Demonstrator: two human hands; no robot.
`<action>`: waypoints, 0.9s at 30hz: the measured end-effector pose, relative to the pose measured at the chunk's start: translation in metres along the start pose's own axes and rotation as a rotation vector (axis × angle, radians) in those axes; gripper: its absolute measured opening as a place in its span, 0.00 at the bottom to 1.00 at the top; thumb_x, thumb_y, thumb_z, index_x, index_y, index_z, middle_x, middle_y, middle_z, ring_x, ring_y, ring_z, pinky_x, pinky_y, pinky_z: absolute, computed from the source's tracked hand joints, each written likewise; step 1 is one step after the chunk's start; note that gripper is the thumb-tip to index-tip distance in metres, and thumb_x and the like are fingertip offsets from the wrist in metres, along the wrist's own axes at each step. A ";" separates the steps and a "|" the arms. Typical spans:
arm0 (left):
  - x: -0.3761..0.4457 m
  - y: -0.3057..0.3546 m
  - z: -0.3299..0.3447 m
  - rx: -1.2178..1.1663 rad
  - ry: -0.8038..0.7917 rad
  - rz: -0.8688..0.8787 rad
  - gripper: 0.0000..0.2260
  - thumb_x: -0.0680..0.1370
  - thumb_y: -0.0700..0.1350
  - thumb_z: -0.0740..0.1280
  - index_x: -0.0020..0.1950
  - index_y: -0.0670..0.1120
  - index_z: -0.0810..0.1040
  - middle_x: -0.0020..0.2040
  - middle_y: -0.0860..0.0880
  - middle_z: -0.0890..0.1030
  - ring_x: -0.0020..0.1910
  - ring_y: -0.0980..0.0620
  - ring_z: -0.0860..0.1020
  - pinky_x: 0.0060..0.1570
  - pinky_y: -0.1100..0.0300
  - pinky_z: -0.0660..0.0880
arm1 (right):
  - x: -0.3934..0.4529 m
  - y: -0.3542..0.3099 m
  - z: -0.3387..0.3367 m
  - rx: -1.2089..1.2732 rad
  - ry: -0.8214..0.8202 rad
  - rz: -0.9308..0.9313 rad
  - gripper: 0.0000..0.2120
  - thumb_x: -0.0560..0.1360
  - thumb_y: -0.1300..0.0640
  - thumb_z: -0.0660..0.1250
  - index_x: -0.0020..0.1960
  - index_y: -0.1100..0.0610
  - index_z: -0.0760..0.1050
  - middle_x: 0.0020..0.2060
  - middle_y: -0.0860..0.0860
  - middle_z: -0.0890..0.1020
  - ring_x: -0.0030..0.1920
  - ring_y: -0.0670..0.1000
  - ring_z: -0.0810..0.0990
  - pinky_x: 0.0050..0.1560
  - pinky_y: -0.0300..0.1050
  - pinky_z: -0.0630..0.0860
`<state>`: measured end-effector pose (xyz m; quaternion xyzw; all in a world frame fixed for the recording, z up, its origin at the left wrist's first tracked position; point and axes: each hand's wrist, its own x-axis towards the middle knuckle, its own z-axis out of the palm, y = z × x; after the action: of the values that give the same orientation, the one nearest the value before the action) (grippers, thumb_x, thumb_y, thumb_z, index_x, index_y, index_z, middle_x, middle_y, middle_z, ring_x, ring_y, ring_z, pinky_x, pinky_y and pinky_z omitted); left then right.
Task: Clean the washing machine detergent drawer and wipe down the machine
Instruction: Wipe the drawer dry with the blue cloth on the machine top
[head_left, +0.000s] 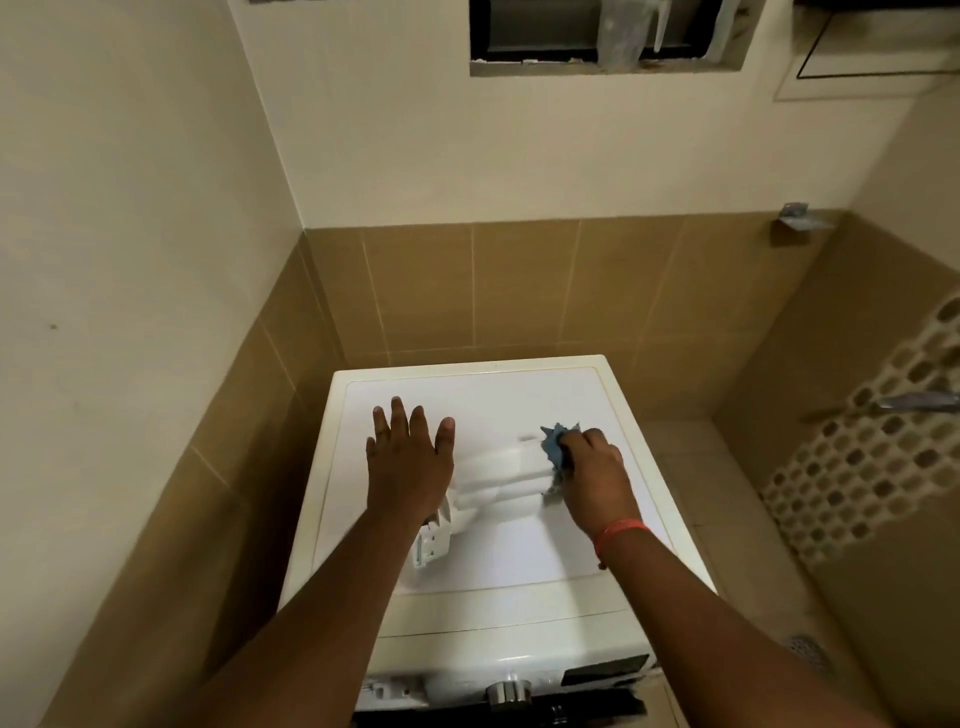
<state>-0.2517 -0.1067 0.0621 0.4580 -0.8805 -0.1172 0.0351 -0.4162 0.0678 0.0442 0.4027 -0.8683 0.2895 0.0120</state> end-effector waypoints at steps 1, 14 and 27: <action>-0.002 0.002 -0.003 -0.037 0.012 -0.003 0.26 0.83 0.57 0.48 0.79 0.49 0.55 0.80 0.40 0.46 0.78 0.36 0.43 0.75 0.39 0.52 | -0.002 -0.010 0.004 0.000 0.022 0.016 0.22 0.69 0.73 0.64 0.58 0.56 0.79 0.53 0.55 0.77 0.49 0.59 0.73 0.49 0.46 0.72; -0.013 0.008 -0.019 -0.149 0.048 0.039 0.31 0.81 0.62 0.41 0.79 0.47 0.58 0.81 0.44 0.49 0.79 0.41 0.46 0.76 0.43 0.51 | -0.005 -0.031 0.002 0.028 0.001 0.155 0.20 0.76 0.69 0.60 0.61 0.53 0.78 0.59 0.54 0.76 0.54 0.56 0.69 0.54 0.40 0.65; -0.014 0.005 -0.027 -0.825 0.052 -0.062 0.28 0.80 0.62 0.40 0.79 0.56 0.49 0.80 0.52 0.40 0.80 0.48 0.43 0.77 0.44 0.46 | -0.015 -0.130 0.010 0.552 -0.185 0.095 0.13 0.79 0.61 0.61 0.56 0.50 0.81 0.49 0.45 0.82 0.49 0.42 0.78 0.54 0.32 0.74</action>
<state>-0.2434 -0.0974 0.0900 0.4345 -0.7444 -0.4496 0.2342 -0.3122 0.0072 0.0966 0.3741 -0.7720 0.4771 -0.1908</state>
